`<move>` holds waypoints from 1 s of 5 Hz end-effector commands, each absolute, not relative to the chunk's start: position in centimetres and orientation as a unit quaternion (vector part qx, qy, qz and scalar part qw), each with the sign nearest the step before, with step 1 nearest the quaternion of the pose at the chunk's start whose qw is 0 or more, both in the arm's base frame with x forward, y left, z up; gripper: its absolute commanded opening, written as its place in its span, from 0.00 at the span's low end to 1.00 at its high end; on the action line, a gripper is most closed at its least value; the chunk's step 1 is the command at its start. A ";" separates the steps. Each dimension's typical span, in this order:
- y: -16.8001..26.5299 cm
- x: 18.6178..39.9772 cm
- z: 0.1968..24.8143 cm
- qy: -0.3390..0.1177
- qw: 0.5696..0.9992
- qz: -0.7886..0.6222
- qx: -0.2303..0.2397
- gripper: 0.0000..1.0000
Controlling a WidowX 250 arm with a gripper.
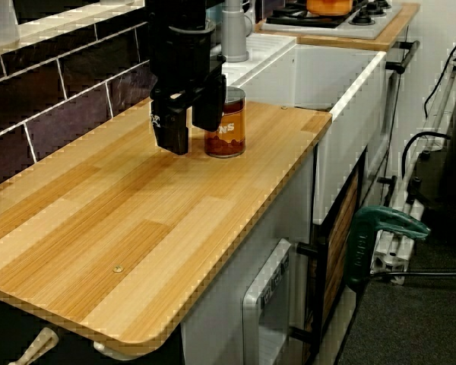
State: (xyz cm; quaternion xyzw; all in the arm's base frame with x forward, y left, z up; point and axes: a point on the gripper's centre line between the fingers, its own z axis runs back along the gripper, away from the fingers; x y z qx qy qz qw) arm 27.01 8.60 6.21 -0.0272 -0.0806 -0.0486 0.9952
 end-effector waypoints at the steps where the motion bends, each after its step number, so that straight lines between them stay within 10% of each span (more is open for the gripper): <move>1: 11.1 26.4 12.0 -0.146 0.983 -0.107 -0.043 1.00; 3: 9.8 26.9 15.2 -0.213 0.921 -0.326 -0.009 1.00; 5: 7.8 27.1 13.4 -0.212 0.886 -0.412 -0.024 1.00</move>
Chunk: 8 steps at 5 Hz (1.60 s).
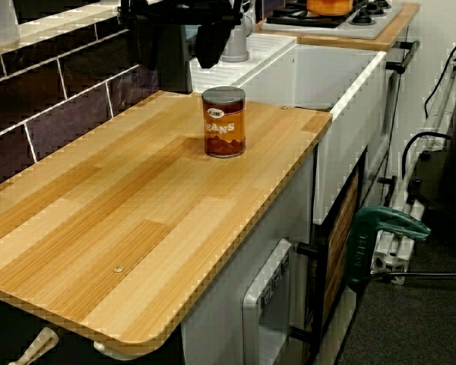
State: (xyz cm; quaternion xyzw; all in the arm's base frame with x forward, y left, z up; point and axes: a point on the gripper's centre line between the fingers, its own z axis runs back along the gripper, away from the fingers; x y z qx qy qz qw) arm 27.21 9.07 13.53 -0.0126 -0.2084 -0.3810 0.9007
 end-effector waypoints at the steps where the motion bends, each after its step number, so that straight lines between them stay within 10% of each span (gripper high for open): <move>1: 5.5 27.4 12.9 -0.221 0.854 -0.471 -0.020 1.00; 8: -0.7 26.5 8.8 -0.209 0.809 -0.548 -0.029 1.00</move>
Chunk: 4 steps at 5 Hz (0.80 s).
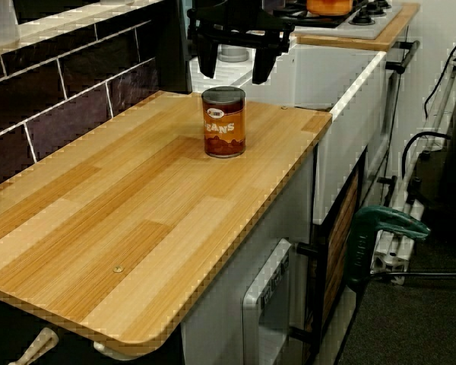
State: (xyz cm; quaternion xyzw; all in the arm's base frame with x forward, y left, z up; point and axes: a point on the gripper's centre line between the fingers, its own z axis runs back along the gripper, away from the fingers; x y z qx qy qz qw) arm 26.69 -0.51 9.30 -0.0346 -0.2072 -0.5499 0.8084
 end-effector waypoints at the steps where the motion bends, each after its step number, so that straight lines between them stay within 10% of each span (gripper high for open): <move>1: -0.3 26.6 7.6 -0.207 0.808 -0.551 -0.022 1.00; 4: 2.7 26.5 6.1 -0.148 0.799 -0.579 -0.072 1.00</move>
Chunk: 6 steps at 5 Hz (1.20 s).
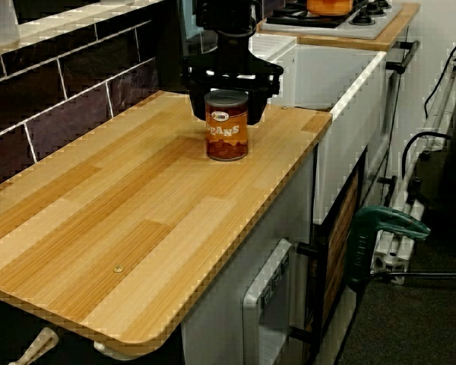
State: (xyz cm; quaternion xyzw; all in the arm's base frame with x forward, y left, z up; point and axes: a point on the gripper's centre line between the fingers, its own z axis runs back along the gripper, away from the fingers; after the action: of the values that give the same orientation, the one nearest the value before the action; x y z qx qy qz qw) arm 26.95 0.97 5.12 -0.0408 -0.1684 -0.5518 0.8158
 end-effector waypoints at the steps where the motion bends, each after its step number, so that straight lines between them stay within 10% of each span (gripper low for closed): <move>1: 4.6 26.9 6.9 -0.127 0.782 -0.601 -0.100 1.00; 6: 12.8 27.2 10.1 -0.099 0.696 -0.702 -0.114 1.00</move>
State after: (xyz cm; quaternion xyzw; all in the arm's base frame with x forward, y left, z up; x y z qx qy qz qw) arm 27.65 12.39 8.37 -0.1381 -0.0935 -0.6951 0.6994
